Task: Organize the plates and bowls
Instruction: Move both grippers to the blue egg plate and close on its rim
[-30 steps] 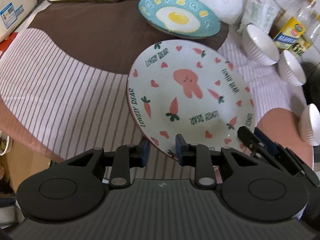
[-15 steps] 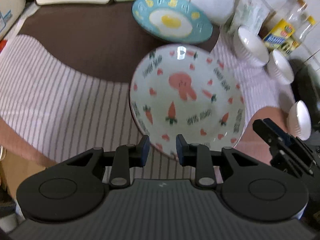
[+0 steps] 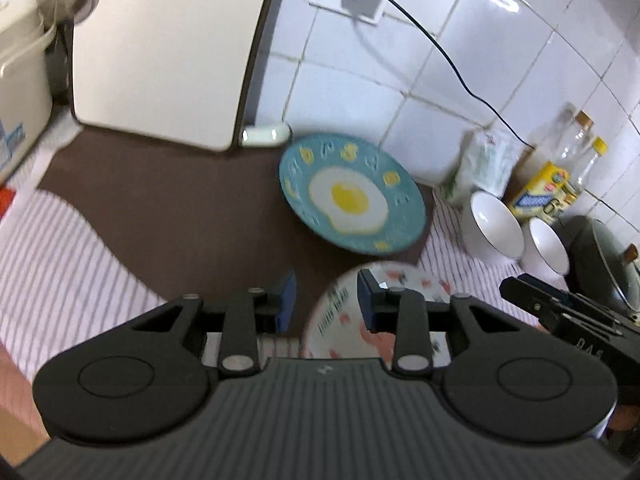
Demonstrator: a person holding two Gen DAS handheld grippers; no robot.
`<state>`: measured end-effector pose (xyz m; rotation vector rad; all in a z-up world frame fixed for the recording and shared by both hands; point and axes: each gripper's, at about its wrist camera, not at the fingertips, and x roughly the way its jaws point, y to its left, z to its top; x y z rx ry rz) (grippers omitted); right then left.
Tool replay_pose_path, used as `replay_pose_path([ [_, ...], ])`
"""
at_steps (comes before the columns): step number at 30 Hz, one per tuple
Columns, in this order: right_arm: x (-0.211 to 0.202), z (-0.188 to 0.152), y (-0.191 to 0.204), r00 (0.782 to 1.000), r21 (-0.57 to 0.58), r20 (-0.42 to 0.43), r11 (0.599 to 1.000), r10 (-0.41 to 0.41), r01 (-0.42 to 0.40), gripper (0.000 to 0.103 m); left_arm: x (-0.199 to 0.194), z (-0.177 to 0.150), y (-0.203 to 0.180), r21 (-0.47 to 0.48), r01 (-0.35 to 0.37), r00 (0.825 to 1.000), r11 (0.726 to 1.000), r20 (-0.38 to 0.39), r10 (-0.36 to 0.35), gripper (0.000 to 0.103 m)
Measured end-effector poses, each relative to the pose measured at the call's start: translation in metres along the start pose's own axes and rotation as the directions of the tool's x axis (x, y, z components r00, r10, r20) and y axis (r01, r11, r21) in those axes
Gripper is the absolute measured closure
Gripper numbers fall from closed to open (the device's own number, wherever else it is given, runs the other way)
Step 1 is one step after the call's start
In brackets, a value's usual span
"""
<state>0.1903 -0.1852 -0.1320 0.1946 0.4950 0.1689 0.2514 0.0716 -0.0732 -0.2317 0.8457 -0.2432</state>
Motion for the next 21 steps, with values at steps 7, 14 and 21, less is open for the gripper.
replay_pose_path([
  [7,0.064,0.015,-0.024,0.998,0.138,-0.063,0.990,0.010,-0.001,0.050,0.046,0.022,0.012,0.033,-0.035,0.996,0.999,0.078,0.033,0.055],
  [14,0.124,0.020,-0.042,0.989,0.270,-0.146,0.961,-0.021,0.060,0.045,0.100,0.044,0.022,0.056,-0.062,0.994,0.997,0.095,0.056,0.044],
  [21,0.155,0.024,-0.040,0.983,0.272,-0.184,0.959,-0.028,0.078,0.045,0.147,0.056,0.026,0.098,-0.027,0.998,0.995,0.054,0.021,0.045],
])
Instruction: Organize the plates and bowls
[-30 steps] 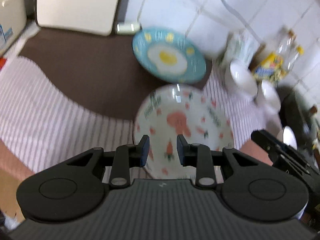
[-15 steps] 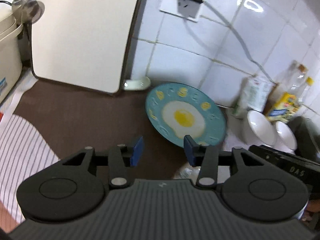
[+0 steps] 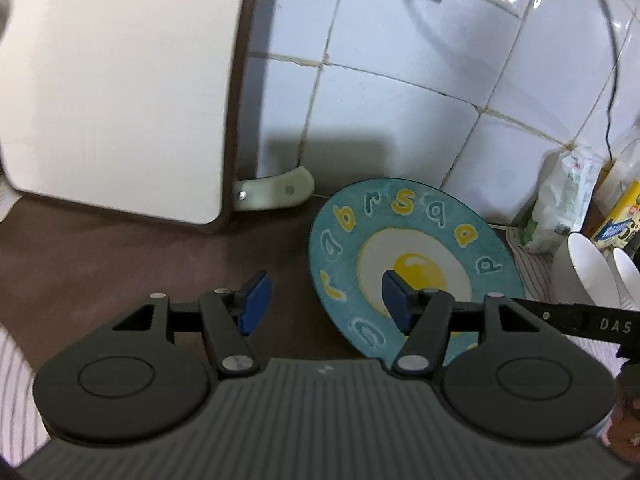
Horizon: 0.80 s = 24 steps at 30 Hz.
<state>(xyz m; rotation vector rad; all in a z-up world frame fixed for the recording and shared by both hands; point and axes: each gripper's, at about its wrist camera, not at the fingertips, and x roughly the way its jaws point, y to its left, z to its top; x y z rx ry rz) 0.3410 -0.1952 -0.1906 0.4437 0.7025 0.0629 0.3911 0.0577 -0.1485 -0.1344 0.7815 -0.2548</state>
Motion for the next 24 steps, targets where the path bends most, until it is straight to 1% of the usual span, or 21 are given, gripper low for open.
replay_pose_path([
  [3,0.008,0.002,0.002,1.000,-0.008,0.007,1.000,0.006,-0.006,0.045,0.015,0.000,0.003,0.005,-0.029,0.999,1.000,-0.028,0.030,0.050],
  [5,0.012,0.004,0.003,1.000,-0.018,0.006,1.000,0.010,-0.010,0.045,0.019,0.001,0.005,-0.003,-0.011,0.999,1.000,-0.033,0.011,0.052],
  [7,0.016,0.006,0.003,1.000,-0.021,0.009,1.000,0.019,-0.019,0.045,0.021,0.002,0.006,-0.005,0.004,0.999,1.000,-0.046,-0.004,0.063],
  [8,0.018,0.006,0.003,1.000,-0.020,0.010,1.000,0.020,-0.020,0.045,0.022,0.002,0.005,0.001,0.011,0.998,1.000,-0.054,-0.011,0.074],
  [9,0.020,0.007,0.002,1.000,-0.020,0.009,1.000,0.022,-0.021,0.046,0.024,0.003,0.004,0.010,0.009,0.998,1.000,-0.070,-0.008,0.082],
  [10,0.021,0.008,0.002,1.000,-0.019,0.011,1.000,0.018,-0.018,0.048,0.026,0.002,0.003,0.017,0.013,0.996,1.000,-0.083,-0.011,0.084],
  [11,0.023,0.008,0.001,1.000,-0.021,0.014,1.000,0.013,-0.012,0.052,0.026,0.003,0.003,0.009,0.020,0.996,1.000,-0.083,-0.020,0.089],
  [12,0.024,0.007,0.001,1.000,-0.029,0.014,1.000,0.004,-0.004,0.059,0.026,0.003,0.002,0.000,0.020,0.996,1.000,-0.088,-0.019,0.090],
  [13,0.025,0.007,0.000,1.000,-0.039,0.014,0.999,-0.008,0.008,0.064,0.026,0.004,0.000,-0.010,0.008,0.996,1.000,-0.090,-0.009,0.090],
  [15,0.029,0.008,-0.005,1.000,-0.024,-0.004,1.000,-0.018,0.018,0.081,0.028,0.003,-0.001,-0.029,-0.003,0.996,1.000,-0.091,0.000,0.089],
  [17,0.029,0.010,-0.010,1.000,0.001,-0.017,1.000,-0.004,0.004,0.082,0.031,0.003,0.001,-0.062,0.004,0.996,0.998,-0.094,-0.010,0.089],
  [20,0.029,0.010,-0.012,1.000,-0.002,-0.020,1.000,0.005,-0.006,0.083,0.032,0.004,0.007,-0.124,0.023,0.993,0.992,-0.110,-0.037,0.089],
  [21,0.029,0.010,-0.011,1.000,-0.010,-0.023,1.000,0.004,-0.004,0.083,0.032,0.005,0.007,-0.131,0.022,0.993,0.991,-0.115,-0.037,0.089],
  [24,0.024,0.010,-0.010,1.000,-0.018,-0.024,1.000,0.020,-0.020,0.084,0.029,0.005,0.004,-0.111,0.006,0.992,0.994,-0.121,-0.020,0.089],
])
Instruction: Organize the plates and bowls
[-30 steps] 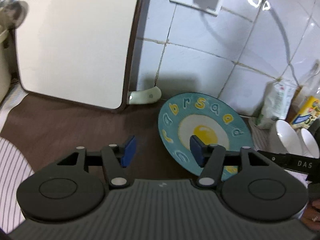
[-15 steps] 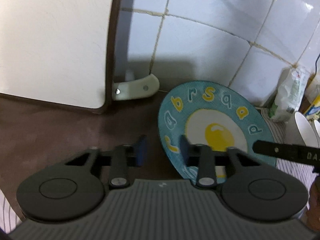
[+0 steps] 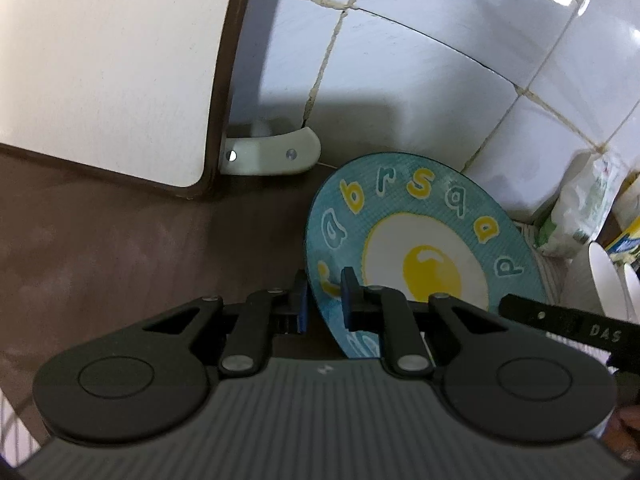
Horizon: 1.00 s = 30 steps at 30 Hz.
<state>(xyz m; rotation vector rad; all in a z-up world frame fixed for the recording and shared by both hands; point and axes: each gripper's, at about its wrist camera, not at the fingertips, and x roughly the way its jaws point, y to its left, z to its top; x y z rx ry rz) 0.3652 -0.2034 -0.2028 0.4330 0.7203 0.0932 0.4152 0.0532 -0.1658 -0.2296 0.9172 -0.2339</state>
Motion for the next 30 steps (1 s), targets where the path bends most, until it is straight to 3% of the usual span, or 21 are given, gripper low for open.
replay_pose_path([
  [5,-0.022,-0.001,0.003,0.998,-0.021,0.061,1.000,0.007,-0.005,0.084,-0.014,-0.003,0.002,-0.049,0.039,0.998,0.998,-0.048,-0.041,0.089],
  [11,-0.053,-0.007,0.008,0.996,-0.028,0.082,0.999,0.044,-0.042,0.084,-0.055,-0.009,-0.009,-0.025,0.028,1.000,0.999,-0.012,-0.028,0.089],
  [19,-0.128,-0.019,0.022,0.985,-0.033,0.144,0.995,0.094,-0.091,0.084,-0.132,-0.014,-0.032,0.007,0.057,0.998,0.998,0.011,-0.057,0.089],
  [30,-0.215,-0.060,0.034,0.979,-0.069,0.187,0.996,0.075,-0.063,0.083,-0.208,-0.046,-0.056,0.021,0.086,0.996,0.996,0.001,-0.086,0.089],
])
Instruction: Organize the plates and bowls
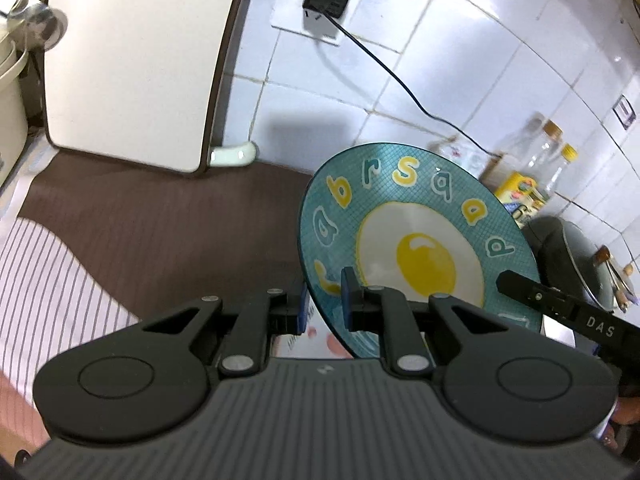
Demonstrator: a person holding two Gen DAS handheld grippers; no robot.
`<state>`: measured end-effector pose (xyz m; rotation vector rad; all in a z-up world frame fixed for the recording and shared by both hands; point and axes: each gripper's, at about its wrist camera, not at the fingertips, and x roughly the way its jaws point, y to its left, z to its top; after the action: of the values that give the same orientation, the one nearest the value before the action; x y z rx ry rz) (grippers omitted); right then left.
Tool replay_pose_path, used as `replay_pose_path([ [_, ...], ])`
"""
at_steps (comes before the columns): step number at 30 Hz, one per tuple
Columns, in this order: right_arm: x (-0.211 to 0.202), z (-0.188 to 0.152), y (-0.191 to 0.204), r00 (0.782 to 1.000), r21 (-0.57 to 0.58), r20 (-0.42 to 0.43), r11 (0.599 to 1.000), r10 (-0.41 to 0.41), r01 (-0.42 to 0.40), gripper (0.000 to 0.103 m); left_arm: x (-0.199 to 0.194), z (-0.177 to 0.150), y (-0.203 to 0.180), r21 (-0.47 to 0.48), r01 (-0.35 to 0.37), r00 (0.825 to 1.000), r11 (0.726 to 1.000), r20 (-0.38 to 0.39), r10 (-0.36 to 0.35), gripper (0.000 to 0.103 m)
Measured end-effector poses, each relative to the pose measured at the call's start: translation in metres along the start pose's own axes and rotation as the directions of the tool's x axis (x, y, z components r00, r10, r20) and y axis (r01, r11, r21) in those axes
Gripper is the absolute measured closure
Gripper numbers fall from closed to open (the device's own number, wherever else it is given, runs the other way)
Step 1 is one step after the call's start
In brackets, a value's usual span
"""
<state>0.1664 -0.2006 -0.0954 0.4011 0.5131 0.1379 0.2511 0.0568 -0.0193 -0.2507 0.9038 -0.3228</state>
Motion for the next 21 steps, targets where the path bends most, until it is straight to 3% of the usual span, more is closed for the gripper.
replay_pose_path([
  [9,-0.026,-0.041,-0.013,0.999,0.068,-0.045,0.998,-0.011,0.015,0.083,-0.004,-0.038,-0.007,0.011,-0.004,0.996,1.000,-0.084,0.005,0.088],
  [21,-0.012,-0.081,-0.030,0.991,0.123,-0.129,0.991,-0.044,0.060,0.083,0.023,-0.070,0.002,-0.003,-0.034,0.978,0.999,-0.208,0.033,0.087],
])
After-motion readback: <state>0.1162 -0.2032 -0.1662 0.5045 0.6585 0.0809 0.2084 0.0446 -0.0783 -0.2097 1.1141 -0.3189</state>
